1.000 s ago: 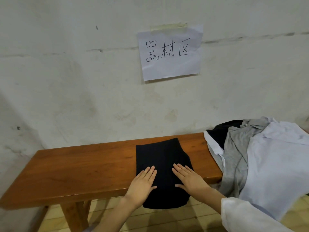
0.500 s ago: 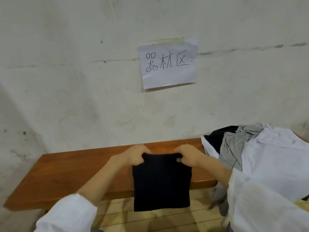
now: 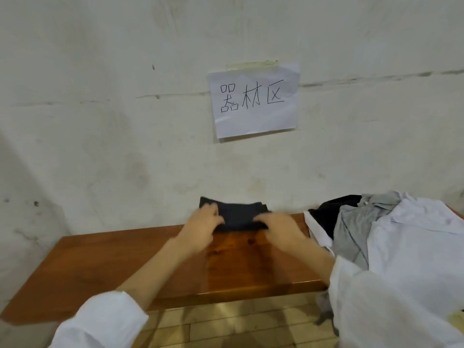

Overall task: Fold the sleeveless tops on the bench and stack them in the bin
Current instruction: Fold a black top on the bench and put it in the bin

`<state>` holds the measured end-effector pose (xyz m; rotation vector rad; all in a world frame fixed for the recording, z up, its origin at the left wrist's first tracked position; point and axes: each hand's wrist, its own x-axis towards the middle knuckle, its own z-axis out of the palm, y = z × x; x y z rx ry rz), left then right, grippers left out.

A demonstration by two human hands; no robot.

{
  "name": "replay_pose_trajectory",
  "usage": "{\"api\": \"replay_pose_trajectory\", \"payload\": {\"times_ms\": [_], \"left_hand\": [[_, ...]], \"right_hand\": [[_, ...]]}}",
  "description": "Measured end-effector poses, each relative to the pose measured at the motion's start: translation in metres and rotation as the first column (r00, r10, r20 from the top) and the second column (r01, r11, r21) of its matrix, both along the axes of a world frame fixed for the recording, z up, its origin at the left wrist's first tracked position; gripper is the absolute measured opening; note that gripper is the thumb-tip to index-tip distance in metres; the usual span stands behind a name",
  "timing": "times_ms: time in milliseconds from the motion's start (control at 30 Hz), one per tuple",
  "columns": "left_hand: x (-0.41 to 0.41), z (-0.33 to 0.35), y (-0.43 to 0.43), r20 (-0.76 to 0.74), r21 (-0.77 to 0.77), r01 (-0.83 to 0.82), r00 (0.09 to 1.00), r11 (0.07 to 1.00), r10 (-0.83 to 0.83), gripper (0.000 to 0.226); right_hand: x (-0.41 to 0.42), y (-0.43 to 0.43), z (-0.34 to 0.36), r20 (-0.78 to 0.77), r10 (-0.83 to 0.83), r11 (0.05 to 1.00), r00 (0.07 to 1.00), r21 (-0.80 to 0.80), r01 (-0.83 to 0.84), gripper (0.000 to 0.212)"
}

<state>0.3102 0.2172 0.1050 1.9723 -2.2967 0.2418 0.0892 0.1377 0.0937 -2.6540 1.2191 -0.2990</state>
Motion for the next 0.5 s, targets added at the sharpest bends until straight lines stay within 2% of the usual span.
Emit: {"api": "replay_pose_trajectory", "payload": {"times_ms": [67,133,233,333,400,433,500], "left_hand": [[-0.008,-0.042,0.025,0.095,0.213,0.033,0.994,0.977,-0.054,0.051],[-0.017,-0.077,0.050,0.097,0.423,0.002,0.994,0.906,-0.048,0.065],[-0.013,-0.096,0.064,0.013,0.518,-0.039,0.999,0.855,0.038,0.075],[-0.001,-0.090,0.062,-0.185,0.653,0.029,0.975,0.757,0.122,0.067],[0.003,-0.085,0.056,-0.342,0.676,0.071,0.912,0.734,0.227,0.047],[0.007,-0.085,0.050,-0.416,0.648,0.055,0.861,0.760,0.292,0.035],[0.014,-0.089,0.033,-0.494,0.542,-0.077,0.776,0.837,0.391,0.022]], "right_hand": [[-0.011,0.024,-0.043,-0.129,0.051,0.989,0.990,0.146,-0.032,0.049],[-0.021,0.046,-0.080,-0.217,0.119,0.967,0.969,0.247,-0.063,0.053],[-0.035,0.063,-0.110,-0.172,0.123,0.969,0.977,0.232,-0.081,0.069],[-0.040,0.064,-0.110,-0.070,0.086,0.981,0.994,0.181,-0.072,0.084],[-0.037,0.055,-0.110,0.034,0.037,0.988,0.999,0.146,-0.041,0.073],[-0.033,0.045,-0.111,0.103,-0.007,0.992,0.995,0.126,-0.006,0.058],[-0.026,0.024,-0.113,0.228,-0.147,0.984,0.962,0.132,0.119,0.025]]}}
